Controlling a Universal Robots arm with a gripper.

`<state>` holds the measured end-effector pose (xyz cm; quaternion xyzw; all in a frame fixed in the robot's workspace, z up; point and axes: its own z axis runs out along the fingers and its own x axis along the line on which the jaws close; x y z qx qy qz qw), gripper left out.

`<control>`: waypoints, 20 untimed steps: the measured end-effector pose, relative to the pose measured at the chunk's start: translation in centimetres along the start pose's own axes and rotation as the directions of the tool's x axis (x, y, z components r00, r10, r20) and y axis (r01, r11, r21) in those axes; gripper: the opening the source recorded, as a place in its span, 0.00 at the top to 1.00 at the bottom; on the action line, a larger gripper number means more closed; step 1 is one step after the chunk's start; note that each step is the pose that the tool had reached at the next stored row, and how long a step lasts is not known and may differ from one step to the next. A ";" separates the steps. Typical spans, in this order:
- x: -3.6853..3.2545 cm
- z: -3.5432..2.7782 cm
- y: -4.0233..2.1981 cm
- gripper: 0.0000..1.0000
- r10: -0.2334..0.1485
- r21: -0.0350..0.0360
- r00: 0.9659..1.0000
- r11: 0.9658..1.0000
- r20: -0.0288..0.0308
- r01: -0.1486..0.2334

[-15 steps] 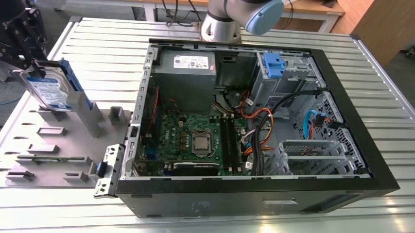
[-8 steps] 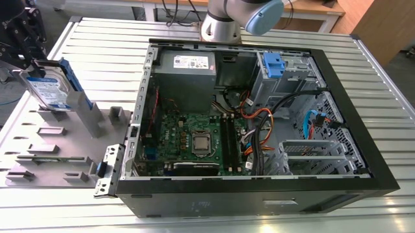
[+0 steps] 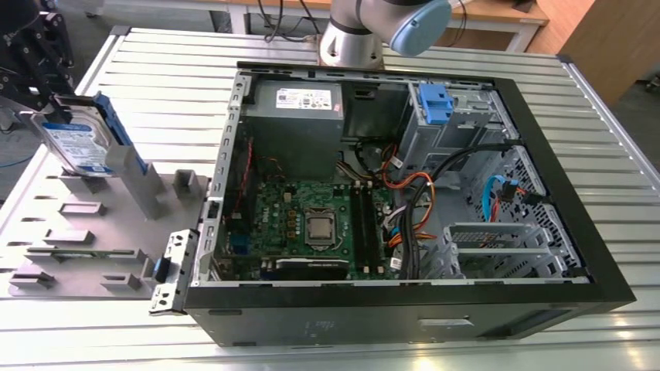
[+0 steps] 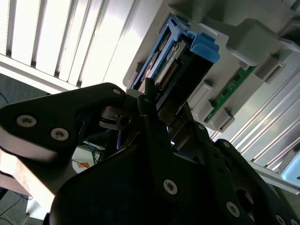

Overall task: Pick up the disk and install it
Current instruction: 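Pick up the disk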

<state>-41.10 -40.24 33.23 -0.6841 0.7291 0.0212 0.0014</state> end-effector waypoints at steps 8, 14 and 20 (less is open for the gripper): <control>-0.05 -1.51 0.04 0.65 0.000 0.000 1.000 1.000 0.000 0.000; -0.10 -3.18 0.09 0.65 0.000 0.000 1.000 1.000 0.000 0.000; -0.16 -5.06 0.15 0.65 0.000 0.000 1.000 1.000 0.000 0.000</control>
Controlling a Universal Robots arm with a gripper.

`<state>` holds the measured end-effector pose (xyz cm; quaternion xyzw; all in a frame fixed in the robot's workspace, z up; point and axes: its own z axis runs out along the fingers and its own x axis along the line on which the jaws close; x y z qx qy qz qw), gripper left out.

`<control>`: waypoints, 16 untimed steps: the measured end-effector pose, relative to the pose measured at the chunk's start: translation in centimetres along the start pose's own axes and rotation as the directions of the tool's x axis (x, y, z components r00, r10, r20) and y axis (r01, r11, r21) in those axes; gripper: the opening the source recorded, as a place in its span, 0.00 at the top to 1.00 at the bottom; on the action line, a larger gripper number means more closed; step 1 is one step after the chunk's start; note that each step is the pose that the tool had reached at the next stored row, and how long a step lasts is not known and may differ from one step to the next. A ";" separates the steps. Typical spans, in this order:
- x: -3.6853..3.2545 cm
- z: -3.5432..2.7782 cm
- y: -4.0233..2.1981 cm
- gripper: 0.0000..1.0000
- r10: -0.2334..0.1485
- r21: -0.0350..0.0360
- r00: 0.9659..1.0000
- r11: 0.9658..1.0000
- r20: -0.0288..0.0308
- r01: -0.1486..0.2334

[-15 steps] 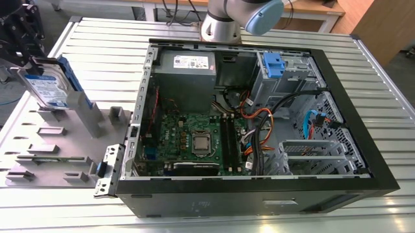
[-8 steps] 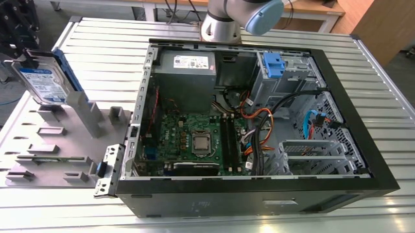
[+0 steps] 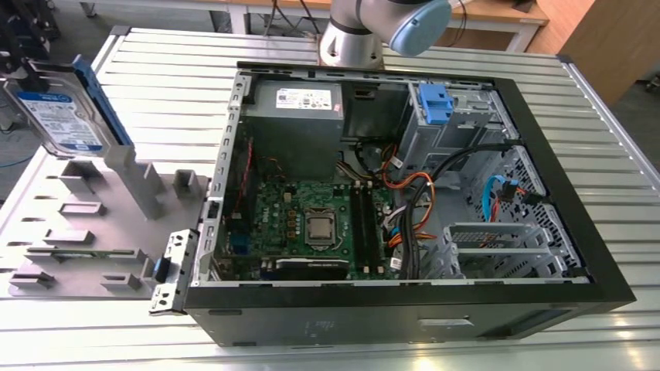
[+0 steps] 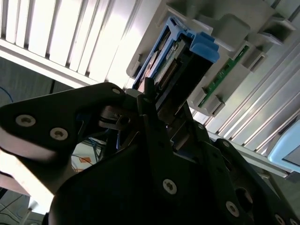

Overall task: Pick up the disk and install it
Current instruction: 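Pick up the disk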

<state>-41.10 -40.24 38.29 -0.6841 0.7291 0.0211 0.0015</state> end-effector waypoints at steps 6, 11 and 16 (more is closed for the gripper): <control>-0.05 -1.25 0.03 0.65 0.000 0.000 1.000 1.000 0.000 0.000; -0.08 -2.23 0.07 0.65 0.000 0.000 1.000 1.000 0.000 0.000; -0.08 -2.28 0.06 0.65 0.000 0.000 1.000 1.000 0.000 0.000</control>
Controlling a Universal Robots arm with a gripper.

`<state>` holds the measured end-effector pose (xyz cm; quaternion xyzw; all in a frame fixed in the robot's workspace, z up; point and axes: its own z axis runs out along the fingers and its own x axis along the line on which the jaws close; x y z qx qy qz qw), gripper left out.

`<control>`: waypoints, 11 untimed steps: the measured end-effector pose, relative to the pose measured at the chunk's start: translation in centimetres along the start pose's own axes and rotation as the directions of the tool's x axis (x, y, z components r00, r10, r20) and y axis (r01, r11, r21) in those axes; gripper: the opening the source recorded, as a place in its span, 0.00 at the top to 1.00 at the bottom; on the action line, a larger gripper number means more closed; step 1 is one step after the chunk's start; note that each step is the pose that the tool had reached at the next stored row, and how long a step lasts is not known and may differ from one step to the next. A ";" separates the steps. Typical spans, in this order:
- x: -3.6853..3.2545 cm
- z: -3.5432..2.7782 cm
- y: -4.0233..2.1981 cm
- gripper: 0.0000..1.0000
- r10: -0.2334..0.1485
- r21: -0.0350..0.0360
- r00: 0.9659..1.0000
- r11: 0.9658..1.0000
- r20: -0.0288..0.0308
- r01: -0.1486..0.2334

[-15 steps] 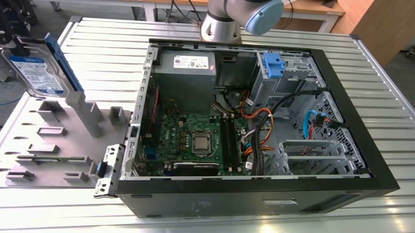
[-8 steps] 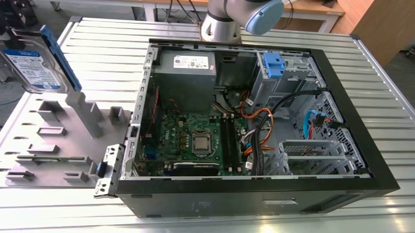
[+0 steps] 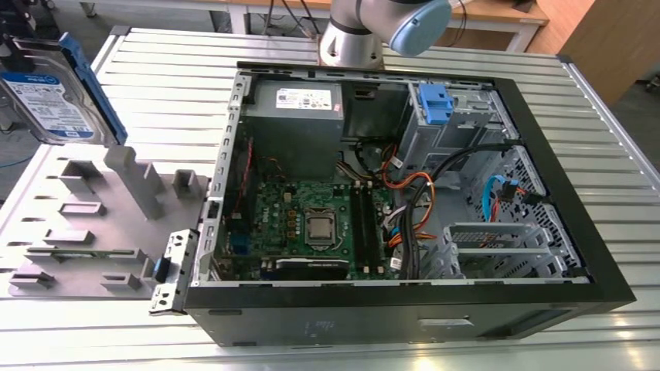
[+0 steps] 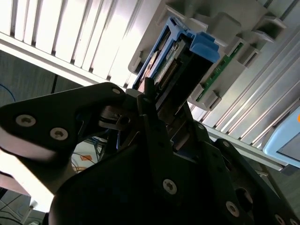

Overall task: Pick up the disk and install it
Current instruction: 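Pick up the disk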

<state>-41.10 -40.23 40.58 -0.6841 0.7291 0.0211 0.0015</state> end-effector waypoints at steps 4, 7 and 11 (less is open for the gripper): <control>0.00 -0.01 0.00 0.65 0.000 0.000 1.000 1.000 0.000 0.000; 0.00 -0.04 0.00 0.65 0.000 0.000 1.000 1.000 0.000 0.000; -0.01 -0.45 0.01 0.65 0.000 0.000 1.000 1.000 0.000 0.000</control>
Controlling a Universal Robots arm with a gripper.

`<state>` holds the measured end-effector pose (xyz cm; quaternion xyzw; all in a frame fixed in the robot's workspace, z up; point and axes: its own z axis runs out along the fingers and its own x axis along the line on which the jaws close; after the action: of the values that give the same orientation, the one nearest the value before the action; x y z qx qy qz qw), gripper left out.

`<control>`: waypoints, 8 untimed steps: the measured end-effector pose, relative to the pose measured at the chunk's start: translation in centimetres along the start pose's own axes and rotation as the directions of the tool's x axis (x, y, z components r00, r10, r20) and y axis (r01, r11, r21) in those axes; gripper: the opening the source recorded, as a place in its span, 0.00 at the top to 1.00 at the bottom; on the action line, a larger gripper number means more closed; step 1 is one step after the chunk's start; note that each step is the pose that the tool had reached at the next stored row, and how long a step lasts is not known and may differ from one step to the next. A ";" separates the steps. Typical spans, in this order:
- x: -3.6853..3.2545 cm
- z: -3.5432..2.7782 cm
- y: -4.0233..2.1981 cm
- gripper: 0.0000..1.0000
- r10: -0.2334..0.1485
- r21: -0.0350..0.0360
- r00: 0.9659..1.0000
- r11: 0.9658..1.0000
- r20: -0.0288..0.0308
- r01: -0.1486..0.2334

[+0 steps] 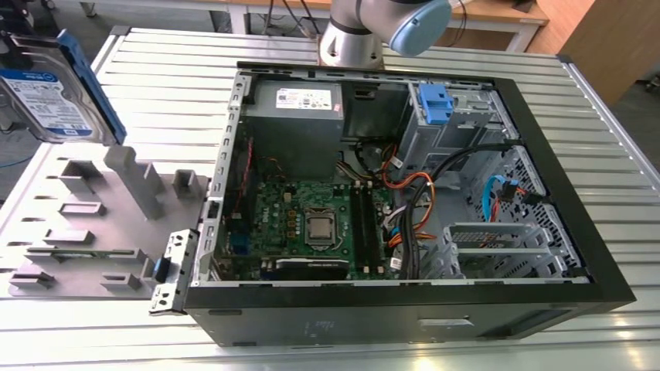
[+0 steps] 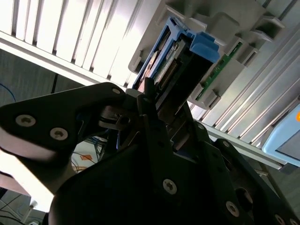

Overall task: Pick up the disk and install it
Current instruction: 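Pick up the disk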

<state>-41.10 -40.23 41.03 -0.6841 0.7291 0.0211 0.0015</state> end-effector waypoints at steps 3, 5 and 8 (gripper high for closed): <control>-0.01 -0.30 0.01 0.65 0.000 0.000 1.000 1.000 0.000 0.000; -0.02 -0.59 0.01 0.65 0.000 0.000 1.000 1.000 0.000 0.000; -0.04 -1.14 0.03 0.65 0.000 0.000 1.000 1.000 0.000 0.000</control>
<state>-41.10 -40.23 42.18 -0.6841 0.7291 0.0211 0.0015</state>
